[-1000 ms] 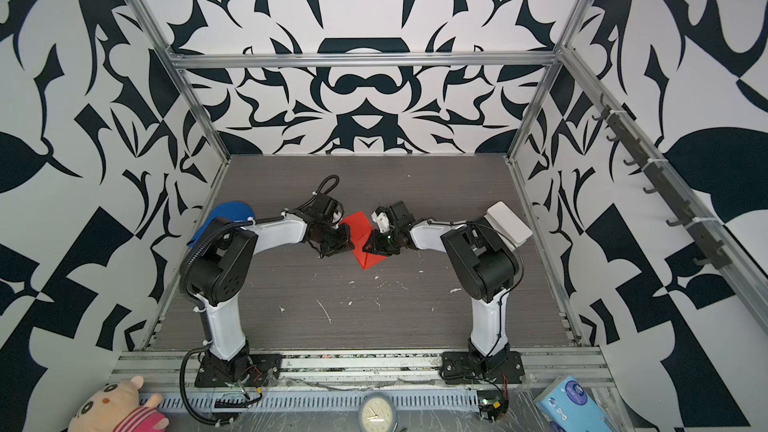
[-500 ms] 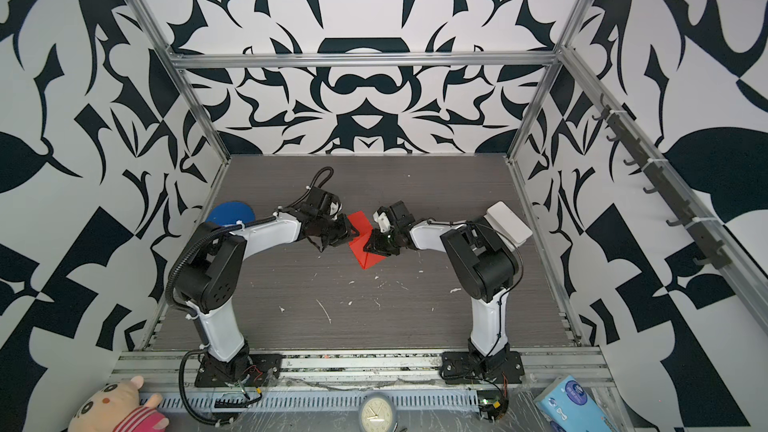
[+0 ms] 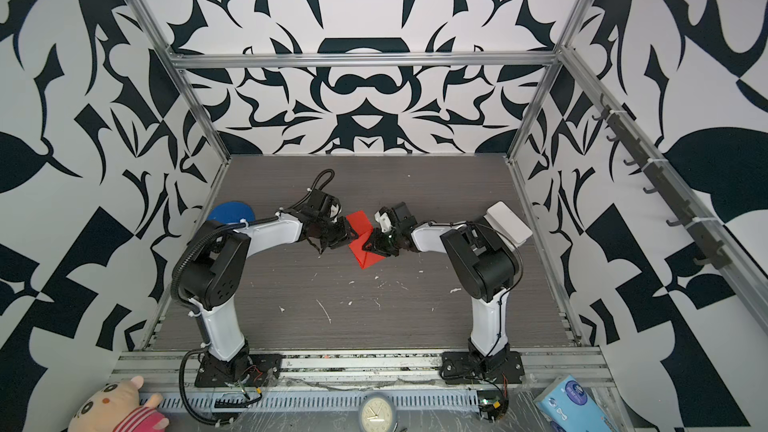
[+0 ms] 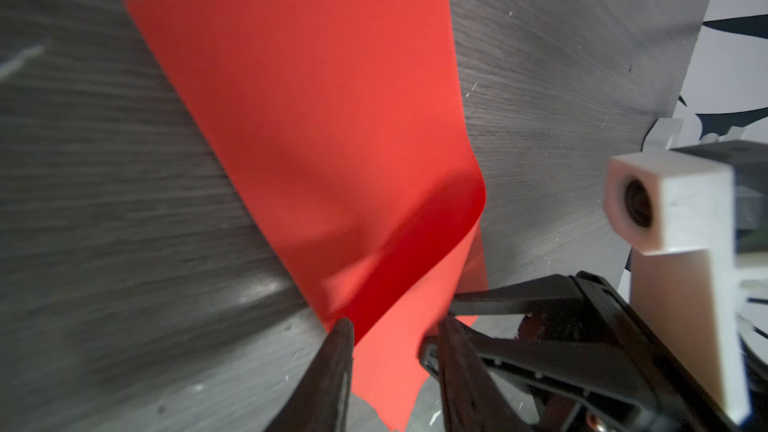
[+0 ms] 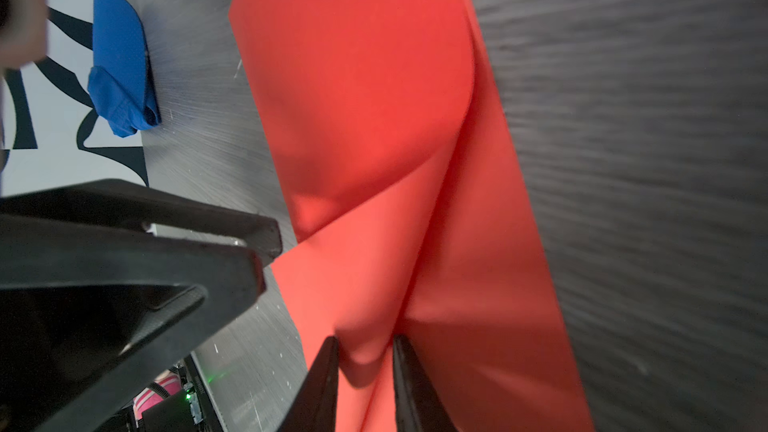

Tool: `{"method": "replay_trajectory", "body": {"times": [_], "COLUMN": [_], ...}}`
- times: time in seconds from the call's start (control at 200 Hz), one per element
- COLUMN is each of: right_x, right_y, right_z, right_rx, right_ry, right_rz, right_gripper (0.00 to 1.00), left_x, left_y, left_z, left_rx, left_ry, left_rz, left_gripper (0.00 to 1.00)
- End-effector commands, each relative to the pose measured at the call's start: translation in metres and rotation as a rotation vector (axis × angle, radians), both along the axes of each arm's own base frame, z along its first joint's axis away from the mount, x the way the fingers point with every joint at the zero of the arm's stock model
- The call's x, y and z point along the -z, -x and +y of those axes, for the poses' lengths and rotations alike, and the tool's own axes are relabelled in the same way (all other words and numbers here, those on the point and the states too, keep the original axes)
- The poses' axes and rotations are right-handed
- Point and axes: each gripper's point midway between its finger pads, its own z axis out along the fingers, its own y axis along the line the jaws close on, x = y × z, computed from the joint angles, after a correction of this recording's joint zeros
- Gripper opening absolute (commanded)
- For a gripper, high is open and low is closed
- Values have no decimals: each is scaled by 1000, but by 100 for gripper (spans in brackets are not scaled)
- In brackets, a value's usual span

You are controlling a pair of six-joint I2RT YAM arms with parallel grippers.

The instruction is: Fold a paper plane with a square sheet of paper (pick it up from the middle)

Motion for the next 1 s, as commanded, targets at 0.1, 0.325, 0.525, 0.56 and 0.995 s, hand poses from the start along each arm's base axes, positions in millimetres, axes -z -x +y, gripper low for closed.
{"method": "replay_trajectory", "body": {"times": [0.1,0.325,0.525,0.56,0.995], "right_x": [9,8,10,11,15], "right_y": [3,3,4,4,5], "right_z": [-7,-7,-8,-9,-10], "right_rx": [28,25,29,30,31], "right_ry": [15,6,13,14,25], "right_rz": [36,40,44,44,57], "right_gripper": [27,28,28,28,28], "left_x": [12,13,7,8,10], "left_y": [13,12,10,10,13], "left_z": [4,16,4,3,2], "left_rx": [26,-3,20,22,56], "left_ry": [-5,-35,31,38,37], "left_rz": [30,7,3,7,12], "left_gripper": [39,52,37,33,5]}}
